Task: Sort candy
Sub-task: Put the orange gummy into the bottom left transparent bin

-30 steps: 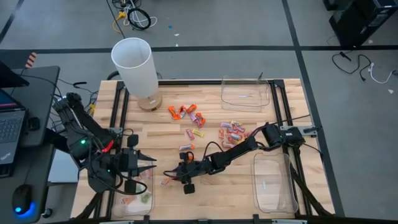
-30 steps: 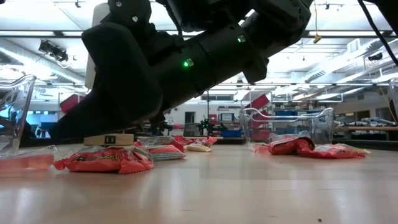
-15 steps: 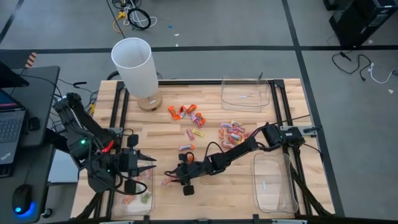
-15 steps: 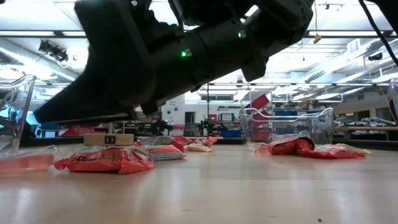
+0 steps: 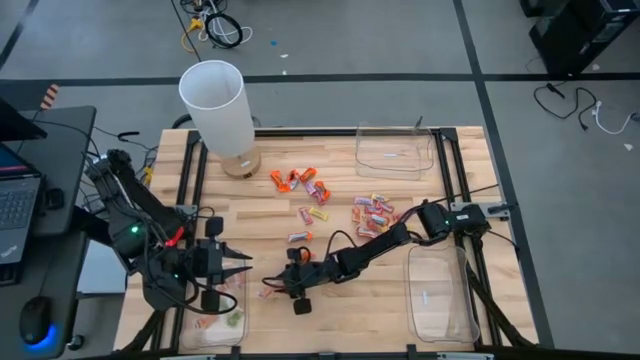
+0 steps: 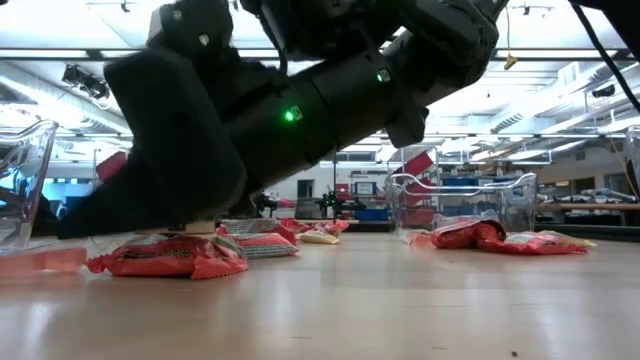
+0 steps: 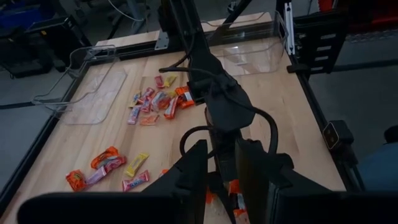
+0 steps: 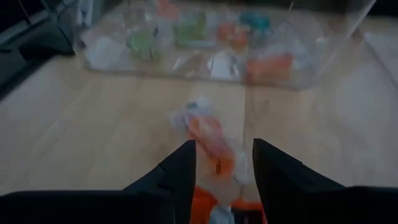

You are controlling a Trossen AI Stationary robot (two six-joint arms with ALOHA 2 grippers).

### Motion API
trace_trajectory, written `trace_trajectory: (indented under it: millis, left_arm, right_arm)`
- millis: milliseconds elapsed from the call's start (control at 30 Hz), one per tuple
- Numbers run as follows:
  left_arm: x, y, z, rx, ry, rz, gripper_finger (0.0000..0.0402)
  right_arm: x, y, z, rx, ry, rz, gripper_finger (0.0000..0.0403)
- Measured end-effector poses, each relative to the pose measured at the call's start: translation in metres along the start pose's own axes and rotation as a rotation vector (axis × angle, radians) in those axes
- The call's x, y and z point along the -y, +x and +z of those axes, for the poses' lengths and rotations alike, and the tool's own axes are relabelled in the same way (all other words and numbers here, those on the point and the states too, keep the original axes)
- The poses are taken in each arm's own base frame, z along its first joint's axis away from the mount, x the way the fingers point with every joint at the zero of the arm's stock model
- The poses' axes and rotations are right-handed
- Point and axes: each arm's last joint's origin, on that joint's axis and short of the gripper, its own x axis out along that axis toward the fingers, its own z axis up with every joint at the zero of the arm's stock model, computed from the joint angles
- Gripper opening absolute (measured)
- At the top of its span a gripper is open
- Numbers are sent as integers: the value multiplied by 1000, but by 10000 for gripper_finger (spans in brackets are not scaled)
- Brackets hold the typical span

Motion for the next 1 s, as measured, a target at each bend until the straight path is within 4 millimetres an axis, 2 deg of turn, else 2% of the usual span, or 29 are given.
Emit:
trace_trajectory:
  millis: [333, 767, 1000]
  left_arm:
    - [0, 0, 0, -1, 0, -1, 86]
    - [0, 0, 0, -1, -1, -2, 86]
    - [0, 0, 0, -1, -1, -3, 86]
  right_arm:
    - [0, 0, -5, -46, -9, -9, 100]
    - [5, 1, -1, -6, -3, -47, 6]
    - [6, 1, 0, 1, 25, -51, 1]
